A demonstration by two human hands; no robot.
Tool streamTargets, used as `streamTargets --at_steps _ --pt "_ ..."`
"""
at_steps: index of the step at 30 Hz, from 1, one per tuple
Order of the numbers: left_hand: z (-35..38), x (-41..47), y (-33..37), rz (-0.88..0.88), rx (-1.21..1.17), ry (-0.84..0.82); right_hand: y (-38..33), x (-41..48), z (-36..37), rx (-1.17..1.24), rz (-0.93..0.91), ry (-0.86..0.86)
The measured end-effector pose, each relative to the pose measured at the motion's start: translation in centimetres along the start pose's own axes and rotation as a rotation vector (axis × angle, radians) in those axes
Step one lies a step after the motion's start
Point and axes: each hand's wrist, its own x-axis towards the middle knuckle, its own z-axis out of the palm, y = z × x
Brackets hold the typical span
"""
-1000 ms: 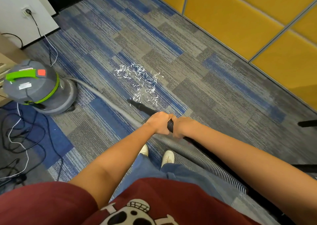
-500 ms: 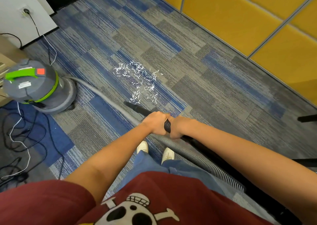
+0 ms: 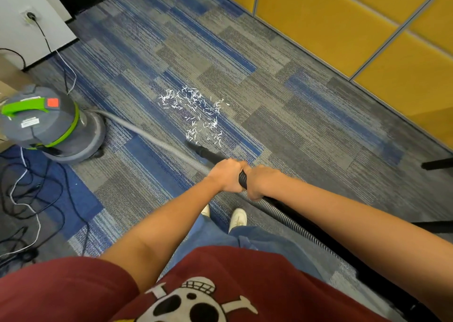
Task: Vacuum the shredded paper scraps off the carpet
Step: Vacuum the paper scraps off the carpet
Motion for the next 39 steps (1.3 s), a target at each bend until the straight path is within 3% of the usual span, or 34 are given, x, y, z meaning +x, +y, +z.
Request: streamTargets --at_steps 19,28,39 --pt "0.0 1.2 3.2 0.061 -0.036 -0.026 2.8 -0.7 0.7 0.022 0.062 -0.039" --pt "0.2 0.3 3.2 0.084 0.124 -0.049 2.5 -2.2 0.7 0.025 0.015 -0.082" --pt "0.4 0.3 4.3 0.061 -0.003 -0.018 3.1 -1.9 1.4 0.022 0.064 -0.009"
